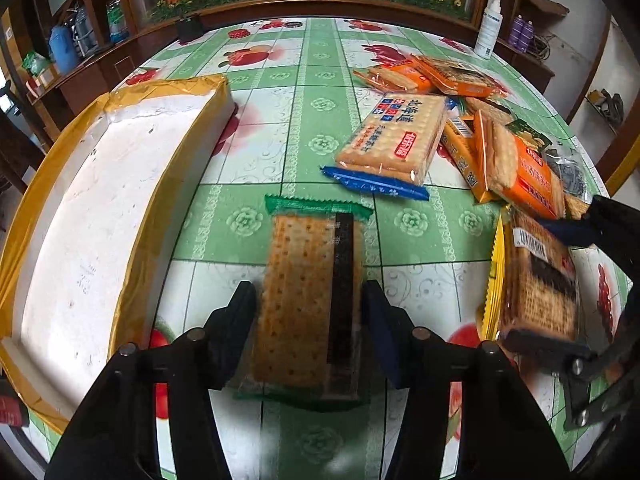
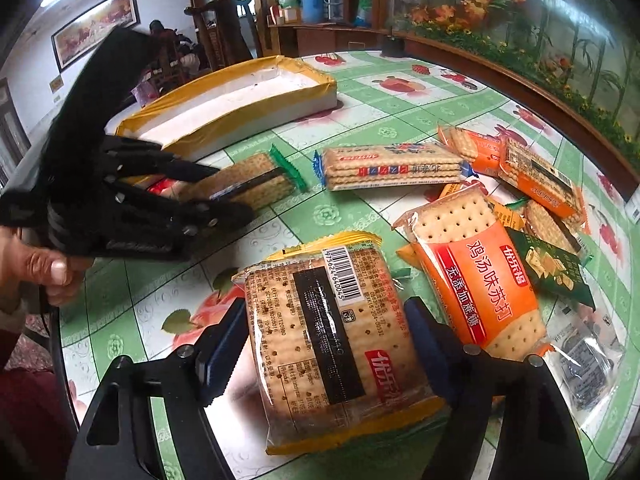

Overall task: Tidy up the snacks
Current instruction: 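Grasp a green-ended cracker pack with the left gripper while the right grasps a yellow-ended cracker pack, then carry both cracker packs over the white tray and release them inside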

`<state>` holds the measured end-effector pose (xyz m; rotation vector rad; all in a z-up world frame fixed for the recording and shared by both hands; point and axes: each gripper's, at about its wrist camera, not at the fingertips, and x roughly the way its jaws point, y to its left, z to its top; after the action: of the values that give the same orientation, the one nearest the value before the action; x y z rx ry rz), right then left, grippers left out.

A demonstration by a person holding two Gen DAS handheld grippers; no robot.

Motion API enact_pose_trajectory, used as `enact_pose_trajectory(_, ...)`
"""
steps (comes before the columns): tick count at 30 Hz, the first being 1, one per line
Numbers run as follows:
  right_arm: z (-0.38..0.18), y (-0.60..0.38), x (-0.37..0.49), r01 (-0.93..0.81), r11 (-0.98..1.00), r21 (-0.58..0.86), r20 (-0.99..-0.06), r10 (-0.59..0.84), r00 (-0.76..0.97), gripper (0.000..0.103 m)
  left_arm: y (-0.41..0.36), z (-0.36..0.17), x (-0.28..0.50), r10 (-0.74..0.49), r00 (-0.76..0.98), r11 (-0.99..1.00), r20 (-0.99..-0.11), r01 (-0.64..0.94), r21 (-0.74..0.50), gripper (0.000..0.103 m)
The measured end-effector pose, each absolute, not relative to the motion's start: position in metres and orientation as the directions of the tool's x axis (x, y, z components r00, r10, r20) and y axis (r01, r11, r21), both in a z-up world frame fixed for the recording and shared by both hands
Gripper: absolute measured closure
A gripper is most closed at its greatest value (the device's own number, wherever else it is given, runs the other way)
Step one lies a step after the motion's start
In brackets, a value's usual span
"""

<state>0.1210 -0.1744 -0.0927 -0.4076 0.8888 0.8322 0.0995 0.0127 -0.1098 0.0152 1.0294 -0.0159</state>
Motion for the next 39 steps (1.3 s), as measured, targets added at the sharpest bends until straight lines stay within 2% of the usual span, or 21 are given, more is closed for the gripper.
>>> enact_pose_trajectory(1, -0.092, -0.175, 0.119, -0.775, 0.631, 0.013, -0.810, 0.461, 0.362, 0.026, 0.012, -0.110, 0.100, -0.010, 0.520, 1.000, -0.854, 0.025, 0.004, 0.049)
enact_pose_trajectory(3, -0.090, -0.178, 0.117, -0.760, 0.649, 0.037, -0.802, 0.473, 0.365, 0.028, 0.013, -0.110, 0.098, -0.019, 0.534, 0.999, -0.845, 0.032, -0.002, 0.057)
enact_pose_trajectory(11, -0.076, -0.210, 0.097, -0.685, 0.701, 0.198, -0.695, 0.593, 0.406, 0.028, 0.024, -0.106, 0.084, -0.099, 0.582, 0.995, -0.807, 0.042, -0.092, 0.058)
enact_pose_trajectory(16, -0.058, -0.230, 0.083, -0.655, 0.706, 0.270, -0.624, 0.647, 0.439, 0.028, 0.025, -0.081, 0.066, -0.106, 0.643, 0.994, -0.759, 0.045, -0.101, 0.058)
enact_pose_trajectory(25, -0.031, -0.237, 0.065, -0.650, 0.700, 0.295, -0.558, 0.679, 0.478, 0.028, 0.027, -0.030, 0.035, -0.016, 0.756, 1.000, -0.655, 0.014, -0.009, 0.058)
enact_pose_trajectory(39, -0.006, -0.197, 0.053, -0.717, 0.641, 0.276, -0.514, 0.728, 0.453, 0.028, 0.079, -0.021, 0.014, 0.112, 0.778, 0.991, -0.619, -0.130, 0.015, 0.058)
